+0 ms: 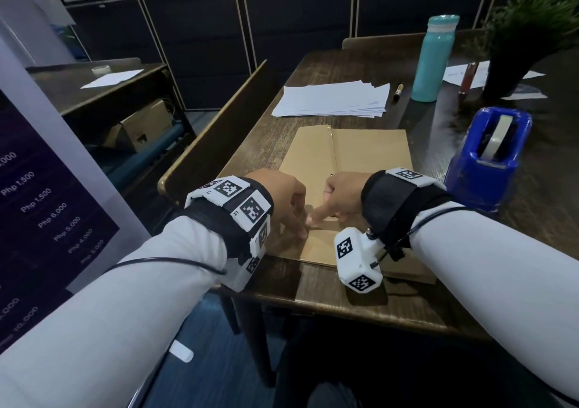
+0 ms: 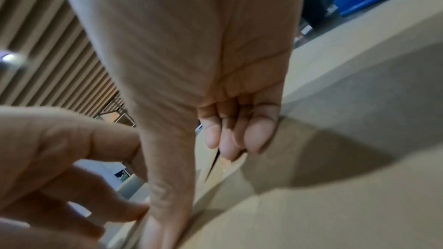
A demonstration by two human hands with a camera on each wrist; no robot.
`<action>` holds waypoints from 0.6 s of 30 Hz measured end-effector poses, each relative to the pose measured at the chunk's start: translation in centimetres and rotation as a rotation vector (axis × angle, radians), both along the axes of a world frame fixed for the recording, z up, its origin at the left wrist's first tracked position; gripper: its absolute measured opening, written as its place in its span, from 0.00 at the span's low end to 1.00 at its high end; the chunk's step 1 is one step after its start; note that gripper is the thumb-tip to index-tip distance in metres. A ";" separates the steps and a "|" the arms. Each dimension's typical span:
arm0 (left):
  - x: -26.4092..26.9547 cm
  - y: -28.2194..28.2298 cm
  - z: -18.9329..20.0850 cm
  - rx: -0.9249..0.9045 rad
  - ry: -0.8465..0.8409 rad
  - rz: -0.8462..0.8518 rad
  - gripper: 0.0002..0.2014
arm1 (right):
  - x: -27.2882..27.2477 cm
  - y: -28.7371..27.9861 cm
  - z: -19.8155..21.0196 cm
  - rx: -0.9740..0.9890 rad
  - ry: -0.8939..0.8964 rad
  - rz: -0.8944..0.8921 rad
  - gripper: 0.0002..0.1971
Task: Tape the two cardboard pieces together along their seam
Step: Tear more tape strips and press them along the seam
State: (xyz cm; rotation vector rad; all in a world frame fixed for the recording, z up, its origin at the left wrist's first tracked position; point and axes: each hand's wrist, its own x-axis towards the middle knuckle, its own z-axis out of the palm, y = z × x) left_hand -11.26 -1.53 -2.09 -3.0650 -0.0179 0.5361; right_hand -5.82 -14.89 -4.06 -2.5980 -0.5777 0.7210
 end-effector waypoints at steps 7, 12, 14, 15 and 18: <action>0.2 0.0 -0.2 0.013 -0.013 -0.006 0.25 | 1.4 1.0 0.0 -0.149 0.000 0.076 0.28; 0.1 0.1 -0.2 0.019 -0.020 -0.017 0.27 | 2.1 0.8 -0.1 -0.135 0.009 0.097 0.28; 0.1 0.1 -0.2 0.021 -0.018 -0.021 0.28 | 2.3 0.8 -0.5 -0.086 0.052 0.077 0.21; 0.1 0.1 -0.2 0.022 -0.015 -0.019 0.28 | 2.3 0.7 -0.7 -0.050 0.082 0.057 0.19; 0.2 0.0 -0.3 0.020 -0.014 -0.015 0.28 | 2.5 0.5 -1.0 -0.014 0.090 0.035 0.18</action>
